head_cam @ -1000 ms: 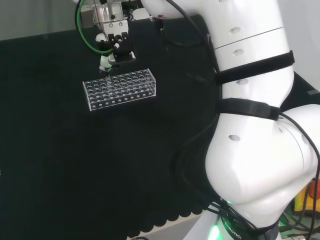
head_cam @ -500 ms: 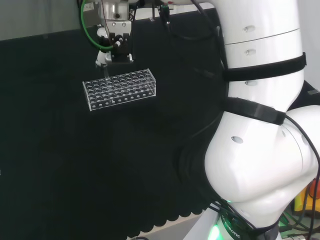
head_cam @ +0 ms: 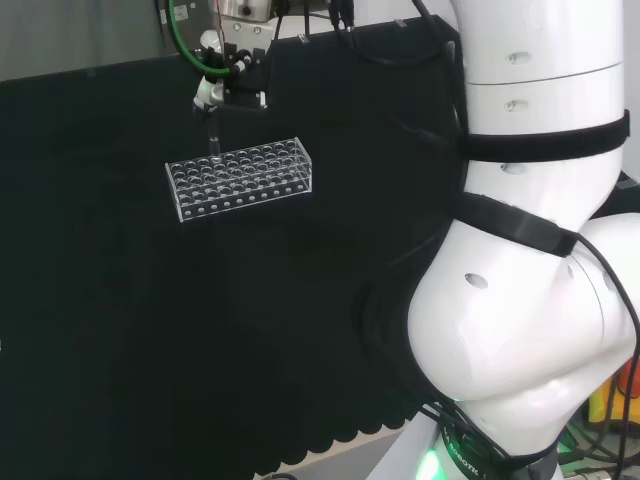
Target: Pick up the test tube.
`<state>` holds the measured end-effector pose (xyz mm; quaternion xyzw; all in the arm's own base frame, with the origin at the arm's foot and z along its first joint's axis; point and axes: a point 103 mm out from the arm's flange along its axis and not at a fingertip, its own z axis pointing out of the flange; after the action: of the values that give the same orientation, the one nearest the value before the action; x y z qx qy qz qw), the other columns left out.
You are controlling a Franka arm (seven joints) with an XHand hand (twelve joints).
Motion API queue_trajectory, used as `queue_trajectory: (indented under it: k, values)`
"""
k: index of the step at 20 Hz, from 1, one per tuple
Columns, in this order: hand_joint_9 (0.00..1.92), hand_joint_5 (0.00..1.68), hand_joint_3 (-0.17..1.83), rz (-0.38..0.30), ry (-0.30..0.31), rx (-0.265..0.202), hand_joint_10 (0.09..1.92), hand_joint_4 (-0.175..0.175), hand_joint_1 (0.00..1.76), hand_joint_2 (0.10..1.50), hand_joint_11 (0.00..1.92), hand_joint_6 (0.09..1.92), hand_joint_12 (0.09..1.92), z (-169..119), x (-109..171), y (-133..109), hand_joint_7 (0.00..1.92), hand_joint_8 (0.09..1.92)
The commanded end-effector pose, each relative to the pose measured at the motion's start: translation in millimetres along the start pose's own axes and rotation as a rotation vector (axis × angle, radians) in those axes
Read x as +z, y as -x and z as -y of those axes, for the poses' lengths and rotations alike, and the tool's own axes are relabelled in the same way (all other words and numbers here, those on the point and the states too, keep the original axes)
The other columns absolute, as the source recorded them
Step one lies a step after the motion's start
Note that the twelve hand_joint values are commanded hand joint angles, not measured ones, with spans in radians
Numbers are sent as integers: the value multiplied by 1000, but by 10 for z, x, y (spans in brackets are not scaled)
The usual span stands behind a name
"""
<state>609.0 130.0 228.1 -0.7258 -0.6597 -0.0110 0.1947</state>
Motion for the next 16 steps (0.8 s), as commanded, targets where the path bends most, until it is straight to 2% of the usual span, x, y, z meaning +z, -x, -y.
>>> queue_trajectory:
  k: [1, 3, 5, 11, 16]
  values:
    - [1441, 1306, 449, -75, 22, 10, 577, -175, 1304, 747, 1128, 511, 1014, 78, -248, 57, 1660, 598]
    - [1313, 1266, 340, -96, 27, 12, 601, -175, 1387, 804, 1121, 545, 1011, 104, -327, 55, 1651, 598]
    - [1271, 1251, 299, -117, 30, 10, 611, -175, 1412, 826, 1118, 559, 1010, 131, -417, 78, 1648, 600]
    - [1257, 1244, 281, -149, 74, 0, 615, -175, 1420, 837, 1117, 567, 1011, 207, -684, 136, 1647, 602]
    - [1256, 1243, 277, -144, 104, -5, 616, -175, 1420, 839, 1117, 569, 1012, 291, -934, 155, 1646, 603]
